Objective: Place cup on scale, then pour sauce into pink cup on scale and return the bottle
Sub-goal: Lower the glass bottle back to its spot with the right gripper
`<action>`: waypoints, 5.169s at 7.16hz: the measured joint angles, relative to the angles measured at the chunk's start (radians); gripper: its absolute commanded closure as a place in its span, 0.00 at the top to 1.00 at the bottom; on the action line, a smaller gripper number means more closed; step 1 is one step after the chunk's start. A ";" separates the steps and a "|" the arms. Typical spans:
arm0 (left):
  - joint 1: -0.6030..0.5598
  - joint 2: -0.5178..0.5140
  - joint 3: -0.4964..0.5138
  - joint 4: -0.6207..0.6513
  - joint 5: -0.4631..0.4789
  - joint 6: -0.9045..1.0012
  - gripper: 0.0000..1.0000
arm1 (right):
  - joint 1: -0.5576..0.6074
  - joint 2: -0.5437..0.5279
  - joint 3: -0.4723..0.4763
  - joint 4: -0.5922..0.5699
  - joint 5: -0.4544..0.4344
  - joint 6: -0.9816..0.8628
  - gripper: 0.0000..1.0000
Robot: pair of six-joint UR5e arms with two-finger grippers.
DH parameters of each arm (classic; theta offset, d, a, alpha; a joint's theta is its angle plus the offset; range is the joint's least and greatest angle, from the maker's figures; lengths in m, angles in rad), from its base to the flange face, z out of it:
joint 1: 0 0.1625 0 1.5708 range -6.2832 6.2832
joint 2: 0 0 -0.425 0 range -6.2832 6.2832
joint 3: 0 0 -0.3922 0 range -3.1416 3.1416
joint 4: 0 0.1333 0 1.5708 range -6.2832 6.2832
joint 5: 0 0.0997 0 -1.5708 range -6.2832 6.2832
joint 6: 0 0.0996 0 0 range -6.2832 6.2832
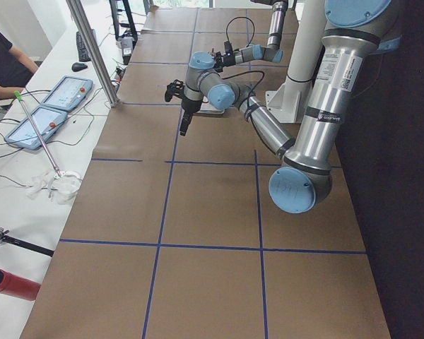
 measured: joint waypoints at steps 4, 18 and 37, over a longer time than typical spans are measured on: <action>0.003 -0.001 -0.001 0.000 0.003 -0.030 1.00 | 0.001 -0.178 0.025 0.180 0.013 0.061 0.00; 0.032 0.000 -0.008 -0.003 0.009 -0.084 1.00 | 0.036 -0.281 0.090 0.184 0.131 0.065 0.00; 0.041 0.004 -0.038 0.002 0.011 -0.124 1.00 | 0.005 -0.363 0.177 0.056 0.259 0.147 1.00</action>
